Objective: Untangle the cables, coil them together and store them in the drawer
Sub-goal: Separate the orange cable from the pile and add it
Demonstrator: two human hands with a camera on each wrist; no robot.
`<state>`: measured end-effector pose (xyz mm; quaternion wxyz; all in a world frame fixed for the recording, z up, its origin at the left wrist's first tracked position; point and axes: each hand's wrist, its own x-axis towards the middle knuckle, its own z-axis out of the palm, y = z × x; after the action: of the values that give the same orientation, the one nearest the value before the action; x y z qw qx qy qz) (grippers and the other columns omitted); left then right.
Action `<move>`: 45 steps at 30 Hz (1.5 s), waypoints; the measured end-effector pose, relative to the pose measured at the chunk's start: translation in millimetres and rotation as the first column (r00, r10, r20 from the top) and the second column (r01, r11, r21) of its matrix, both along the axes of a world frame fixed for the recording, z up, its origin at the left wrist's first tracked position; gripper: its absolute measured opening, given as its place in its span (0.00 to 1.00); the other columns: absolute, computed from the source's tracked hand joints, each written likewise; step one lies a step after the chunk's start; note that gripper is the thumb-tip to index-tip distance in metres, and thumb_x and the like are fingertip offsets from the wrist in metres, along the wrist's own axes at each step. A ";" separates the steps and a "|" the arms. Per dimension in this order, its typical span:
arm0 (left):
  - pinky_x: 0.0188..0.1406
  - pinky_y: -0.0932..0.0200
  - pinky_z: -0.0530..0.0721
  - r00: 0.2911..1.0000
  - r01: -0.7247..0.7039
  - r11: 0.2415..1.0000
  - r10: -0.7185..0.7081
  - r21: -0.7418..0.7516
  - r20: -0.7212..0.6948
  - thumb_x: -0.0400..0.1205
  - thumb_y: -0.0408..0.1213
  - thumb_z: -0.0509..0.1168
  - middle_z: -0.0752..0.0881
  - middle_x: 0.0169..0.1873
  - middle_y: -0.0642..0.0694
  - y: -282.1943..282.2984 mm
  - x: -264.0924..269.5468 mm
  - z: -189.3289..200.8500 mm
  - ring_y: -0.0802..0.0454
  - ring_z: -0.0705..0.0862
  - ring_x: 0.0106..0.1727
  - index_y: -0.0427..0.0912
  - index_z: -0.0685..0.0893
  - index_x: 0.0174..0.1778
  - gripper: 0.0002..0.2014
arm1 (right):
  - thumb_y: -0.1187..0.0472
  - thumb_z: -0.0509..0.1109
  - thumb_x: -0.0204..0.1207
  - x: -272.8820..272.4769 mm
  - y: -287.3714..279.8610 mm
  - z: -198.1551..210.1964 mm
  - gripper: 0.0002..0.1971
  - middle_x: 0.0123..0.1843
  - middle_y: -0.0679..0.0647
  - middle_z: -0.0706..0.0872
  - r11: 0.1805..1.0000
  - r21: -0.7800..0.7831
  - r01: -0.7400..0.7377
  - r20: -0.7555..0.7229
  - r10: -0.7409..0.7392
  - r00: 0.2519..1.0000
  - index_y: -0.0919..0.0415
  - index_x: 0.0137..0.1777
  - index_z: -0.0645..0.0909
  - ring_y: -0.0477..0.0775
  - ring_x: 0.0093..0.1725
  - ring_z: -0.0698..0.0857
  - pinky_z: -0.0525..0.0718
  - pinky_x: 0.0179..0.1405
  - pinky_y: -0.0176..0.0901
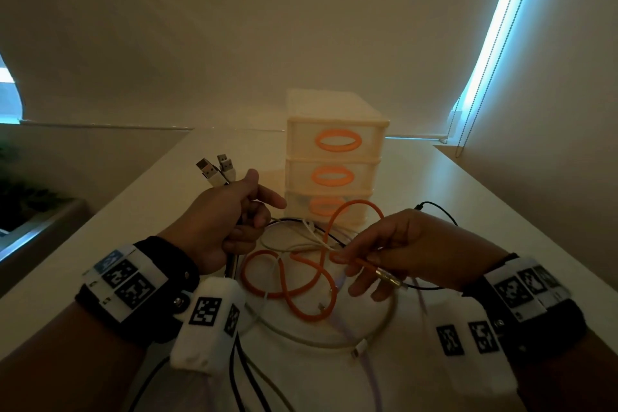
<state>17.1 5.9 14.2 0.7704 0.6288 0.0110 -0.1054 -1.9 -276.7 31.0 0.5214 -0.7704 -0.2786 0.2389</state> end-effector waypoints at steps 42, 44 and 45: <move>0.24 0.60 0.52 0.951 0.194 0.978 -0.205 0.070 0.230 0.86 0.55 0.56 0.72 0.31 0.46 -23.1 -23.1 8.6 0.55 0.57 0.25 0.56 0.88 0.68 0.21 | 0.59 0.69 0.83 0.3 96.2 -12.2 0.09 0.36 0.47 0.91 0.887 0.314 0.339 0.480 -0.456 0.749 0.55 0.46 0.91 0.43 0.35 0.88 0.86 0.37 0.39; 0.23 0.60 0.51 0.962 0.179 0.983 -0.183 0.039 0.203 0.88 0.55 0.55 0.69 0.29 0.47 -21.0 -21.3 7.6 0.56 0.57 0.23 0.50 0.88 0.67 0.22 | 0.61 0.70 0.82 -1.8 97.5 -12.6 0.08 0.41 0.44 0.92 0.913 0.269 0.307 0.505 -0.405 0.762 0.54 0.51 0.91 0.40 0.38 0.89 0.85 0.37 0.31; 0.22 0.61 0.51 0.968 0.169 0.986 -0.167 0.003 0.188 0.89 0.54 0.55 0.69 0.28 0.47 -19.9 -20.5 7.1 0.57 0.56 0.22 0.46 0.89 0.66 0.23 | 0.62 0.70 0.82 -1.9 97.3 -13.2 0.08 0.46 0.40 0.92 0.920 0.250 0.301 0.500 -0.389 0.774 0.53 0.52 0.90 0.38 0.39 0.89 0.84 0.37 0.29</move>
<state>-3.5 -14.1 21.3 0.7602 0.6297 -0.1154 -0.1106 -3.8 -179.4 17.9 0.5150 -0.8007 -0.2854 -0.1100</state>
